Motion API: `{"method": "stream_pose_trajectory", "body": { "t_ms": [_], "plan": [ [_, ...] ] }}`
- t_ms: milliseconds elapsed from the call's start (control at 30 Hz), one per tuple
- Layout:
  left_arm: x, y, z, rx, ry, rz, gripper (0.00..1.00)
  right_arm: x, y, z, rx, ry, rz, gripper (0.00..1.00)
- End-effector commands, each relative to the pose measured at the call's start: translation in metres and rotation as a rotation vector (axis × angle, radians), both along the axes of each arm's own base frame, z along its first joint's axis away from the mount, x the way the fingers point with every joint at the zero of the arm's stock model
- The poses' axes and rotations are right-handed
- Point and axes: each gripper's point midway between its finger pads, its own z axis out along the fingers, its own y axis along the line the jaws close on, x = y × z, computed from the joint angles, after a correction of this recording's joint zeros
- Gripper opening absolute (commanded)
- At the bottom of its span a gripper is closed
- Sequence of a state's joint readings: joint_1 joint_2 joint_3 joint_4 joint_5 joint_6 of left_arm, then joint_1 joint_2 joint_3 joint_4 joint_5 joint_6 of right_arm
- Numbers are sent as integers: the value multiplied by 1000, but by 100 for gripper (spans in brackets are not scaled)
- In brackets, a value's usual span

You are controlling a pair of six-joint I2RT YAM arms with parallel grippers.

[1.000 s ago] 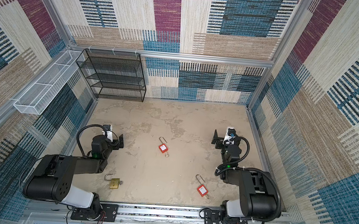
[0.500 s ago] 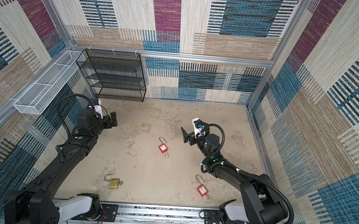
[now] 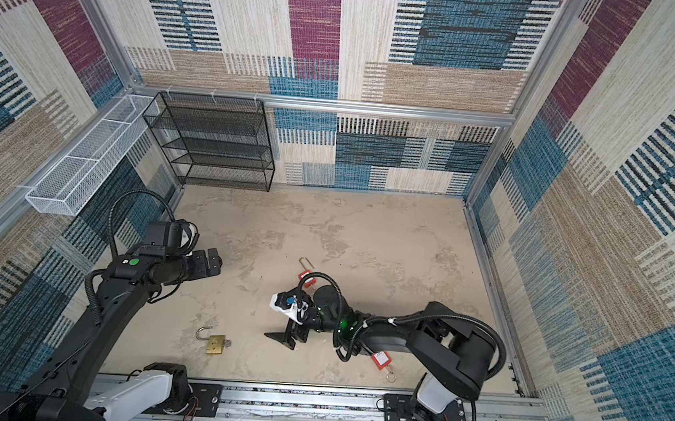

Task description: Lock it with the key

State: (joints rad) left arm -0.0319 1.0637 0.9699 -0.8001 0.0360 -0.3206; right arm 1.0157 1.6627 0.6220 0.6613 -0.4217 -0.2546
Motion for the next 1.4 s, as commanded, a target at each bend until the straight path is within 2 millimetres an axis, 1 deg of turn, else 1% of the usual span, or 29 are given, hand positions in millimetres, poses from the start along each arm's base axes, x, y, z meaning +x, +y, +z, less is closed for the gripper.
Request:
{"method": "stream_pose_trajectory", "body": {
  "t_ms": [0,67,167,267,367,533,633,833,933,1033,1100,1267,1367],
  "plan": [
    [-25,-4,-13,-58,122,22,100,-13,24,-9,5,-39,112,98],
    [-32,-5,-17,-85,150,27,100,-21,38,-18,-4,-44,163,98],
    [-35,-5,-19,-137,168,60,100,-29,58,-27,-21,-51,219,97],
    [-37,-2,-17,-186,171,107,100,-32,73,-36,-27,-49,233,95],
    [-34,0,-17,-274,161,139,100,-33,84,-51,-67,-40,246,94],
    [-31,10,-18,-343,164,189,100,-36,99,-63,-86,-27,266,92],
    [-30,12,-19,-356,160,193,100,-42,108,-73,-110,-33,287,91],
    [-30,17,-24,-369,166,194,100,-47,127,-82,-124,-17,301,89],
    [-29,18,-23,-372,161,192,100,-45,135,-86,-129,-11,290,86],
    [-30,21,-21,-368,156,188,100,-40,138,-87,-115,-19,263,83],
    [-31,24,-19,-369,153,189,100,-38,141,-91,-128,-14,254,80],
    [-31,24,-13,-396,145,188,99,-31,142,-98,-140,-23,223,67],
    [-32,26,-10,-383,134,193,99,-28,141,-102,-148,-26,202,59]
  ]
}}
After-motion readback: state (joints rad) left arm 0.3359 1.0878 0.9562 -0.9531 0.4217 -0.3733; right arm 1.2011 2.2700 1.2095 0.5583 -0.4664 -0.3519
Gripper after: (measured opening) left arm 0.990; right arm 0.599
